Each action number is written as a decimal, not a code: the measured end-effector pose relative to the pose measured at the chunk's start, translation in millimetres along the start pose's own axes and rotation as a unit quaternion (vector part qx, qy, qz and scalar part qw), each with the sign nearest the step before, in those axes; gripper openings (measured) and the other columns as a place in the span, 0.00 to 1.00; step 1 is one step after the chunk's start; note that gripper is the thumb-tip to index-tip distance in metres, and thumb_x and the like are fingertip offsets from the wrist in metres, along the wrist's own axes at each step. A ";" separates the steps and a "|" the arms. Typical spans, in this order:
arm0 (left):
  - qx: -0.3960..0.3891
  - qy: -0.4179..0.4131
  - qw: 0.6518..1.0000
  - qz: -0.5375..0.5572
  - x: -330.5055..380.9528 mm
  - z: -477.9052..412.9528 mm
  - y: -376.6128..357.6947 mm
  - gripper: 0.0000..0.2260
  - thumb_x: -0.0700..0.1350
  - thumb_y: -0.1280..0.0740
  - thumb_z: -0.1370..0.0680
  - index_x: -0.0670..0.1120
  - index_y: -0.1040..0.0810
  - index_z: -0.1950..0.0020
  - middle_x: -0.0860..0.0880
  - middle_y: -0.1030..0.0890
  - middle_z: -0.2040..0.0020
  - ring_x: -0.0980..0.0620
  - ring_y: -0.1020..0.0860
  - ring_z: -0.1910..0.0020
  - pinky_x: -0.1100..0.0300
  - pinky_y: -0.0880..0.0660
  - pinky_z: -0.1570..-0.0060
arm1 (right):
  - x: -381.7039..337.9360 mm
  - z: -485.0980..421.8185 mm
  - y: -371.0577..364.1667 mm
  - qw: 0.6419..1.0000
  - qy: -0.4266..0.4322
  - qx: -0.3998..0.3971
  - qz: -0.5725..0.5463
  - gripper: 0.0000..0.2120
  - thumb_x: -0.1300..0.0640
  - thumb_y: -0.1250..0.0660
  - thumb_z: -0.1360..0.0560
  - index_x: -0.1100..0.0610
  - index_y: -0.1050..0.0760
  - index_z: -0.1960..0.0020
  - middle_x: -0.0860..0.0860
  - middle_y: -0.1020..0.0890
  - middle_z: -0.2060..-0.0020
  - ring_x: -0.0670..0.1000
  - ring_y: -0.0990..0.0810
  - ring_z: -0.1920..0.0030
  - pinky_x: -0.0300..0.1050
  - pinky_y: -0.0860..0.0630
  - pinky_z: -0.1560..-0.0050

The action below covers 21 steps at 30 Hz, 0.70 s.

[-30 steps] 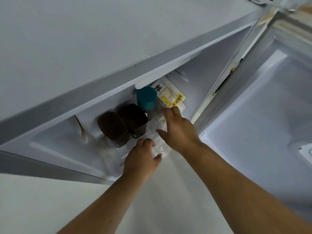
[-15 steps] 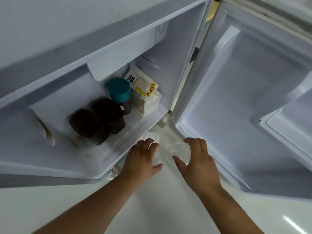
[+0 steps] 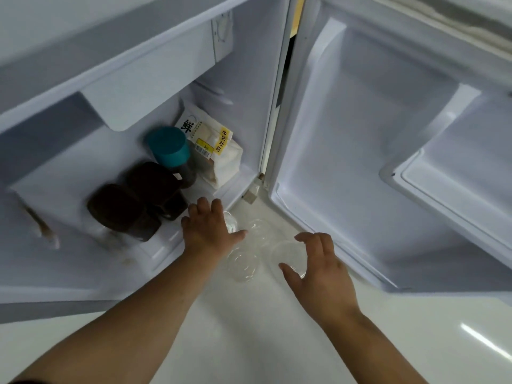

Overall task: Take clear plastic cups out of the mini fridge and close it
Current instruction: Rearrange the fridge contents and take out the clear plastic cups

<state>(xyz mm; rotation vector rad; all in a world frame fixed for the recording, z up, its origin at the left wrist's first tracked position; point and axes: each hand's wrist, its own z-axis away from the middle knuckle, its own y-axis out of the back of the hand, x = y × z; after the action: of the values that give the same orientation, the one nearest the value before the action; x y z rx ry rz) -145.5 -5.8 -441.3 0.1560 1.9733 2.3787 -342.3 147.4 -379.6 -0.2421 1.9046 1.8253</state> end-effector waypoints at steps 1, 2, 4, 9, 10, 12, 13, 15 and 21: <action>-0.011 -0.011 1.000 -0.006 2.9 -0.5 -0.7 0.45 0.77 0.33 0.34 0.48 0.35 0.29 0.42 0.30 0.33 0.40 0.30 0.36 0.46 0.26 0.44 | -0.5 1.0 -0.1 1.000 -0.001 0.000 -0.002 0.29 0.43 0.22 0.29 0.47 0.33 0.36 0.45 0.29 0.41 0.43 0.31 0.76 0.38 0.30 0.72; -0.011 -0.026 1.000 -0.007 6.2 -0.2 -2.1 0.43 0.75 0.32 0.33 0.48 0.34 0.30 0.42 0.29 0.35 0.41 0.29 0.38 0.47 0.25 0.45 | -0.6 2.1 0.0 1.000 -0.003 -0.001 -0.003 0.28 0.43 0.22 0.29 0.47 0.33 0.36 0.45 0.29 0.41 0.43 0.30 0.76 0.38 0.30 0.72; -0.002 -0.051 0.999 -0.001 9.8 2.6 -5.0 0.37 0.69 0.28 0.31 0.48 0.33 0.32 0.42 0.28 0.38 0.42 0.26 0.42 0.50 0.23 0.50 | 0.0 4.1 0.9 1.000 -0.010 -0.005 -0.003 0.28 0.43 0.23 0.28 0.46 0.34 0.36 0.44 0.30 0.41 0.44 0.28 0.75 0.39 0.29 0.72; -0.022 -0.095 0.994 0.049 4.2 13.1 -12.8 0.24 0.47 0.30 0.22 0.49 0.33 0.29 0.43 0.22 0.41 0.42 0.20 0.46 0.51 0.21 0.53 | 5.0 11.5 2.6 1.000 -0.020 -0.013 -0.002 0.27 0.43 0.24 0.27 0.46 0.35 0.35 0.45 0.31 0.40 0.47 0.25 0.74 0.41 0.28 0.71; -0.026 -0.096 0.992 0.072 3.8 15.4 -12.4 0.23 0.45 0.31 0.21 0.50 0.33 0.28 0.44 0.20 0.42 0.42 0.19 0.47 0.51 0.21 0.53 | 5.8 13.6 2.2 1.000 -0.020 -0.017 -0.002 0.27 0.43 0.24 0.27 0.46 0.35 0.35 0.45 0.31 0.40 0.47 0.25 0.73 0.41 0.28 0.70; -0.024 -0.083 0.990 0.114 4.3 17.6 -8.2 0.22 0.45 0.32 0.20 0.52 0.32 0.27 0.45 0.17 0.43 0.42 0.18 0.46 0.51 0.21 0.52 | 7.0 18.1 0.9 0.999 -0.024 -0.026 -0.001 0.27 0.42 0.26 0.26 0.45 0.36 0.34 0.45 0.31 0.39 0.48 0.23 0.71 0.41 0.28 0.68; -0.023 -0.072 0.988 0.134 5.1 17.4 -5.2 0.21 0.46 0.32 0.20 0.53 0.31 0.28 0.46 0.16 0.43 0.43 0.18 0.45 0.51 0.21 0.51 | 7.4 20.5 0.6 0.999 -0.028 -0.028 -0.003 0.27 0.42 0.27 0.25 0.44 0.36 0.34 0.44 0.31 0.39 0.48 0.22 0.70 0.42 0.27 0.68; -0.027 -0.059 0.983 0.172 8.5 13.8 1.0 0.18 0.48 0.33 0.19 0.53 0.29 0.30 0.47 0.16 0.42 0.43 0.18 0.45 0.51 0.21 0.49 | 7.3 25.4 0.1 0.999 -0.031 -0.026 -0.009 0.27 0.42 0.27 0.25 0.44 0.36 0.33 0.44 0.31 0.39 0.48 0.22 0.70 0.41 0.27 0.68; -0.166 -0.072 0.934 0.308 39.6 -12.2 5.9 0.24 0.51 0.27 0.25 0.55 0.28 0.29 0.48 0.19 0.36 0.44 0.20 0.42 0.56 0.29 0.49 | 8.2 37.2 0.9 0.999 -0.033 -0.019 -0.016 0.28 0.44 0.25 0.26 0.46 0.34 0.33 0.45 0.30 0.39 0.47 0.25 0.72 0.42 0.27 0.69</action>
<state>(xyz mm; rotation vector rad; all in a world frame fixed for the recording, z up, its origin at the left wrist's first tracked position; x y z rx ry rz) -186.0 -14.9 -435.8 1.0369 1.5801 2.9032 -341.5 185.5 -382.1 -0.2210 1.8130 1.8275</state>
